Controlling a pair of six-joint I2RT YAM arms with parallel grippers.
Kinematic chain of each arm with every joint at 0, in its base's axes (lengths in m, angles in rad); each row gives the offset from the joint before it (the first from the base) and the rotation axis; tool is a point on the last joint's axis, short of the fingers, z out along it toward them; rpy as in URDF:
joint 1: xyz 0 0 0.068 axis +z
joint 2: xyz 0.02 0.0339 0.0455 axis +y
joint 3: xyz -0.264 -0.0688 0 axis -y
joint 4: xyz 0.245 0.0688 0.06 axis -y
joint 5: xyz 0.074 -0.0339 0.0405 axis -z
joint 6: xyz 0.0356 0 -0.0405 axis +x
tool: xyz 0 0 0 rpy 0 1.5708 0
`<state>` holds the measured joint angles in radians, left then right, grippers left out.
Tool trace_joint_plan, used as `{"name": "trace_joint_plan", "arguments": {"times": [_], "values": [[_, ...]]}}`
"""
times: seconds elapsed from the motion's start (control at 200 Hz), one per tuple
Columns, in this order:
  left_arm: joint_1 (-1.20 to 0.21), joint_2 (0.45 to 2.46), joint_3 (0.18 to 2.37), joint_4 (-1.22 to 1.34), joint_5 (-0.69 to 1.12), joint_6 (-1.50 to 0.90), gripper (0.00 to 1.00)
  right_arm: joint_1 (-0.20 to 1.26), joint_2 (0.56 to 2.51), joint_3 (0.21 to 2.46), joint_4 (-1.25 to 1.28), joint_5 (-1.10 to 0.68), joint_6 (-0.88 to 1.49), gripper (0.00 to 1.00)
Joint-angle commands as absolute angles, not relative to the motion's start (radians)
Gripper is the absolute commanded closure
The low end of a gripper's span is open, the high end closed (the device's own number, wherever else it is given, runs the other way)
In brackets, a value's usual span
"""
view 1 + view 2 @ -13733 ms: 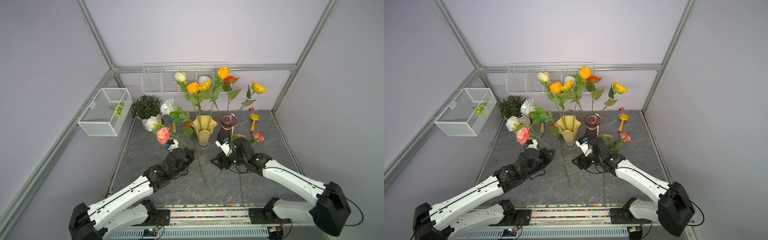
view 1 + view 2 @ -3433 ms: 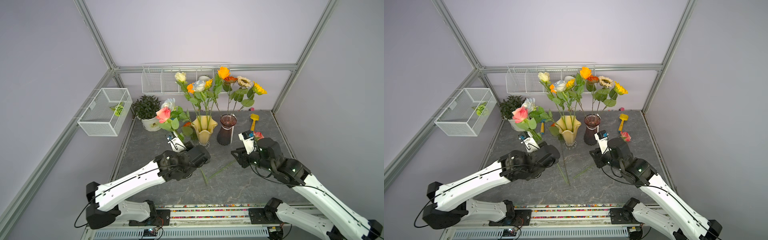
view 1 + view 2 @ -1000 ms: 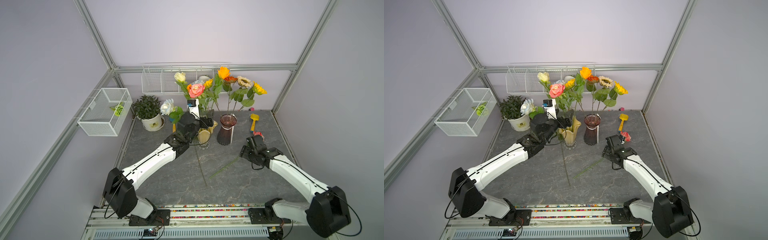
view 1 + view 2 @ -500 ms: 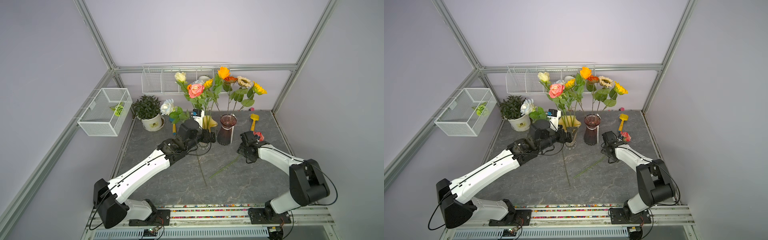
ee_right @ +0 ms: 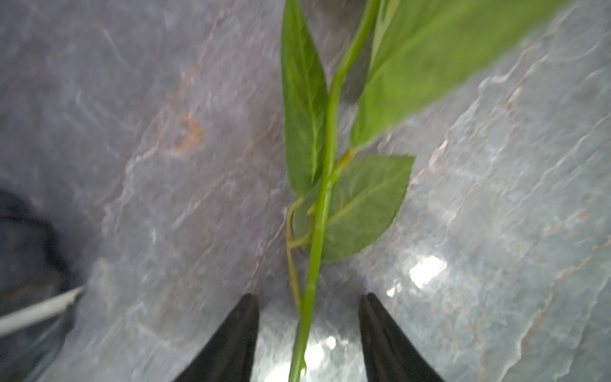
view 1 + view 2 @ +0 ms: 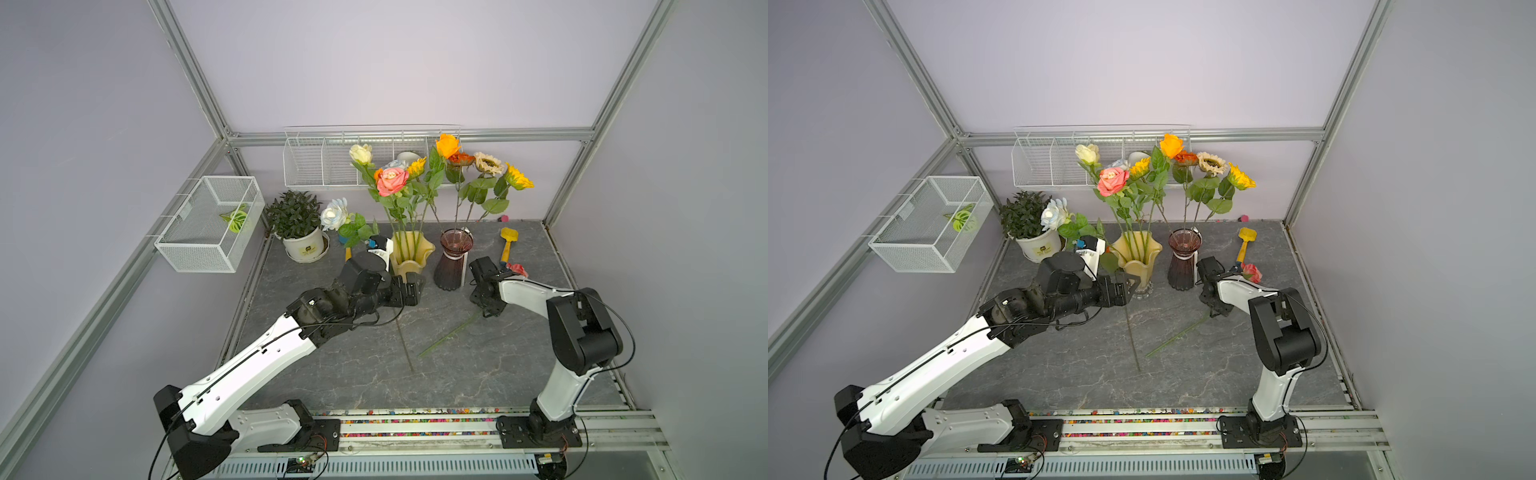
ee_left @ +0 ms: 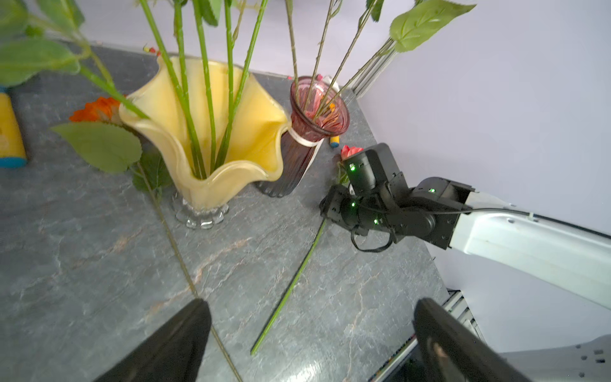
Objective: Arrange the flowers in different vases according to their variety
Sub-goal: Pick up the flower at the center of the board, then insert the flower into the vase.
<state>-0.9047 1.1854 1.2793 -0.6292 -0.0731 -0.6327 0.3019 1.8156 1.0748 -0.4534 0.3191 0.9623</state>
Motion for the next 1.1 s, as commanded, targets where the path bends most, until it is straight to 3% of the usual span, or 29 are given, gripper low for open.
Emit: {"name": "trace_joint_plan", "arguments": {"times": [0.0, 0.255, 0.49, 0.835, 0.98, 1.095], "values": [[-0.909, 1.155, 1.25, -0.753, -0.077, -0.71, 0.0, 0.296, 1.852, 1.095, -0.46, 0.334, 0.998, 0.51], [-0.91, 1.113, 1.177, -0.822, -0.092, -0.798, 0.0, 0.296, 1.848, 1.099, -0.489, 0.376, 1.023, 1.0], [-0.908, 1.08, 1.065, -0.786, -0.096, -0.886, 0.0, 0.296, 1.697, 1.019, -0.502, 0.43, 1.011, 1.0], [-0.75, 1.074, 0.791, -0.448, -0.009, -1.007, 0.0, 0.323, 1.133, 0.941, -0.578, 0.52, 0.737, 1.0], [-0.699, 1.127, 0.749, -0.332, 0.009, -1.018, 0.0, 0.332, 0.86, 0.935, -0.537, 0.48, 0.576, 1.0], [-0.692, 1.193, 0.756, -0.271, -0.006, -1.018, 0.0, 0.334, 0.75, 1.016, -0.529, 0.446, 0.508, 1.0]]}}
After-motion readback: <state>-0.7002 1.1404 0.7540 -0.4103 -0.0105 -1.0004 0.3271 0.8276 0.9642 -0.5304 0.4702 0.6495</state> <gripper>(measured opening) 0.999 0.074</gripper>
